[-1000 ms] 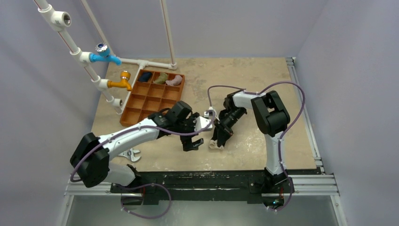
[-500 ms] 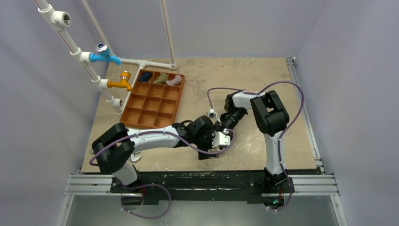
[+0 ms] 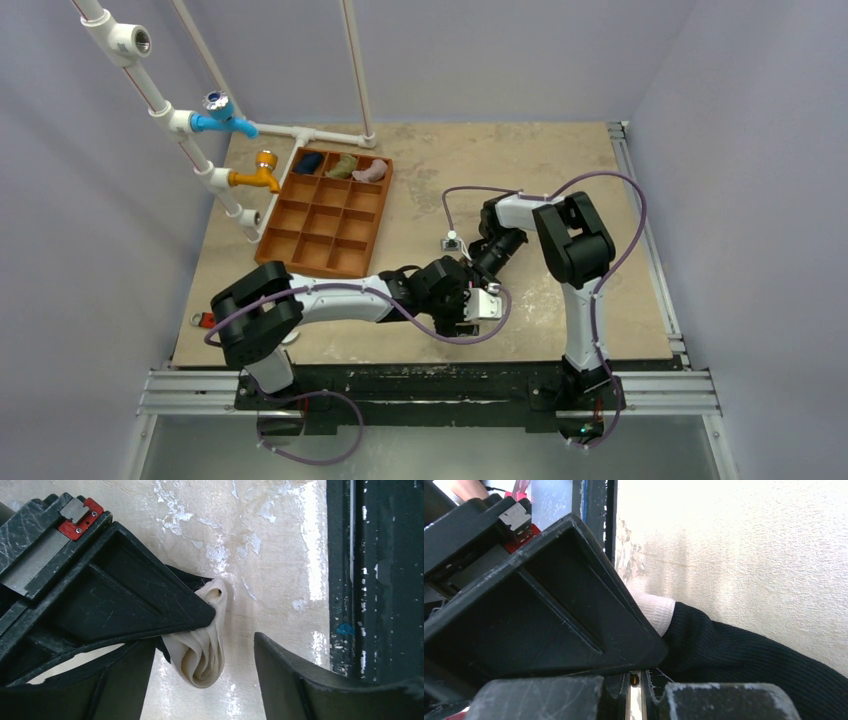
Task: Roll the underwear
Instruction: Roll the underwear to the center of the board.
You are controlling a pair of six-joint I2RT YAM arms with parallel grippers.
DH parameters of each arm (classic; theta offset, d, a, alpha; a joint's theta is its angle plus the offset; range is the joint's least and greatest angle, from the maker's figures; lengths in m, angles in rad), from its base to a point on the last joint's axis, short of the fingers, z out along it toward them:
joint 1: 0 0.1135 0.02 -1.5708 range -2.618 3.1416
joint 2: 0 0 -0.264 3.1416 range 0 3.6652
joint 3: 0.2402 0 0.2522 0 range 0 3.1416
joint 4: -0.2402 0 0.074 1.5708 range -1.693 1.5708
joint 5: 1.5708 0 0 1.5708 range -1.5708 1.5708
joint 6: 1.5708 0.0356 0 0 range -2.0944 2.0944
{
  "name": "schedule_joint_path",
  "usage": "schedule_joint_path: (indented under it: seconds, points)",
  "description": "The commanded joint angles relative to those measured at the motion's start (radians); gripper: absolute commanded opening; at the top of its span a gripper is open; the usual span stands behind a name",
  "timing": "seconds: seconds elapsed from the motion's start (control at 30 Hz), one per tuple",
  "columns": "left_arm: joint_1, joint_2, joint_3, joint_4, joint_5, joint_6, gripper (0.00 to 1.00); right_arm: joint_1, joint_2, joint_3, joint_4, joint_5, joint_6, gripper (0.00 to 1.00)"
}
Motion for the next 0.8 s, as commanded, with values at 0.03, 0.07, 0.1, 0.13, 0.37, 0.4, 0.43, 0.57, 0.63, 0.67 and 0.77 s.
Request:
schedule_joint_path:
  seconds: [0.03, 0.07, 0.1, 0.13, 0.37, 0.4, 0.43, 0.57, 0.63, 0.67, 0.77]
  points:
    - [-0.021, 0.023, 0.001, 0.09, -0.022, 0.026, 0.62, -0.006, -0.001, 0.003, -0.016, -0.028, -0.022, 0.0]
    - [-0.023, 0.027, 0.003, 0.088, -0.022, 0.027, 0.6, -0.006, 0.0, 0.004, -0.018, -0.027, -0.022, 0.0]
    - [-0.024, 0.029, 0.003, 0.084, -0.022, 0.027, 0.58, -0.007, 0.0, 0.005, -0.019, -0.026, -0.021, 0.0]
    - [-0.025, 0.032, 0.003, 0.08, -0.024, 0.027, 0.58, -0.008, 0.0, 0.005, -0.021, -0.025, -0.021, 0.0]
    - [-0.025, 0.039, -0.024, 0.082, -0.044, 0.03, 0.52, -0.007, -0.002, 0.007, -0.024, -0.017, -0.021, 0.0]
    - [-0.025, 0.044, -0.022, 0.079, -0.046, 0.03, 0.48, -0.006, 0.0, 0.007, -0.024, -0.017, -0.021, 0.0]
    - [-0.025, 0.05, -0.02, 0.077, -0.047, 0.029, 0.45, -0.007, -0.001, 0.008, -0.025, -0.016, -0.022, 0.0]
    - [-0.025, 0.068, -0.005, 0.058, -0.047, 0.031, 0.29, -0.006, -0.006, 0.006, -0.024, -0.012, -0.02, 0.0]
    - [-0.025, 0.076, 0.008, 0.022, -0.046, 0.026, 0.18, -0.007, -0.008, 0.009, -0.022, -0.011, -0.017, 0.0]
    - [-0.025, 0.08, 0.017, 0.002, -0.041, 0.025, 0.12, -0.006, -0.01, 0.011, -0.019, -0.01, -0.015, 0.0]
    - [-0.025, 0.092, 0.057, -0.081, -0.007, 0.016, 0.0, -0.008, -0.021, 0.013, 0.005, 0.003, 0.017, 0.09]
